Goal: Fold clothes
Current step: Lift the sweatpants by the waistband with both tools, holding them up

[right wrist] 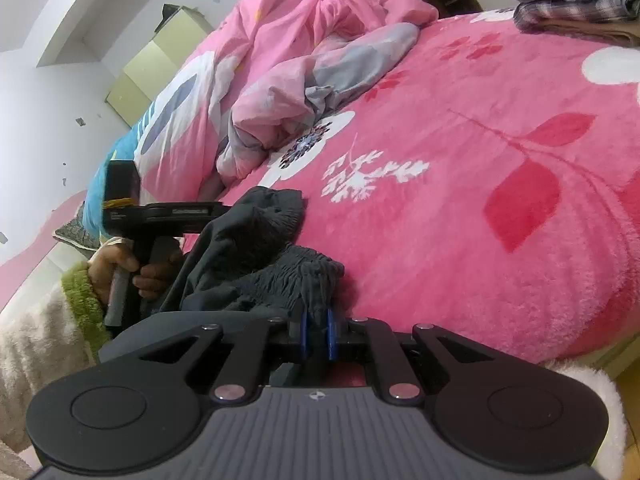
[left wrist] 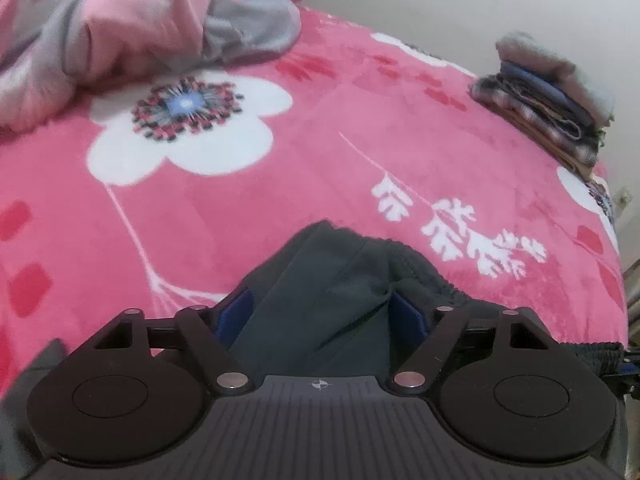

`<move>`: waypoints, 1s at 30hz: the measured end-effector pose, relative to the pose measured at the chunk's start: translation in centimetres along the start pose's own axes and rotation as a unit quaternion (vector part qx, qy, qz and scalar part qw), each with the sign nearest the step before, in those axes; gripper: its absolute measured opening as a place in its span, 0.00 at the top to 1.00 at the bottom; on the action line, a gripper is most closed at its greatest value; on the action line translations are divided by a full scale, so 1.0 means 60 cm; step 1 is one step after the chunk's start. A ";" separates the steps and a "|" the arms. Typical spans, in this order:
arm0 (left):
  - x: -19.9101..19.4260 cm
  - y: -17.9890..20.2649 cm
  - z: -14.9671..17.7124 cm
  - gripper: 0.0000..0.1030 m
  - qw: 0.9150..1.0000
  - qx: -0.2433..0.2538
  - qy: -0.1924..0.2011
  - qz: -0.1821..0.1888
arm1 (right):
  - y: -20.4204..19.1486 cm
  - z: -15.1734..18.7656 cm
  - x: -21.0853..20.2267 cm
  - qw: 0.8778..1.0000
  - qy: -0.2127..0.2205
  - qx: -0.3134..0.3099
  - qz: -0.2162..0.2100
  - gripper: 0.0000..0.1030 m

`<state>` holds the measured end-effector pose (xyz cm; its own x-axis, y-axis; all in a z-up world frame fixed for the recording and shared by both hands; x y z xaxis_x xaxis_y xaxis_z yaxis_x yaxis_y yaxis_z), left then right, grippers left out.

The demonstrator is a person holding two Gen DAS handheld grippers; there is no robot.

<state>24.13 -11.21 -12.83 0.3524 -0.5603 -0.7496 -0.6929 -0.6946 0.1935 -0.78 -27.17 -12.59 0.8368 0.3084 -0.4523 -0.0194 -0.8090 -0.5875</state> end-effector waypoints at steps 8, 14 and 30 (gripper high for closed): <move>-0.049 0.005 -0.005 0.86 0.998 -0.005 0.060 -0.014 | -0.023 0.007 0.002 0.998 -0.032 0.014 -0.045 0.77; -0.147 -0.002 -0.011 0.89 0.991 -0.024 0.129 -0.039 | -0.033 0.002 0.026 0.999 -0.031 0.007 -0.028 0.88; -0.532 0.011 0.035 0.89 0.923 -0.073 0.364 -0.099 | -0.326 -0.223 -0.093 0.908 0.234 -0.343 0.055 0.91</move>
Point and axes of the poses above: each gripper's, at about its wrist camera, not at the fingertips, and x roughly the way its jaws point, y to its right, z to its underside, the point moved 9 cm from there along x, roughly the way its jaws point, and after that the axes turned 3 degrees about -x, right-handed, at the moved point
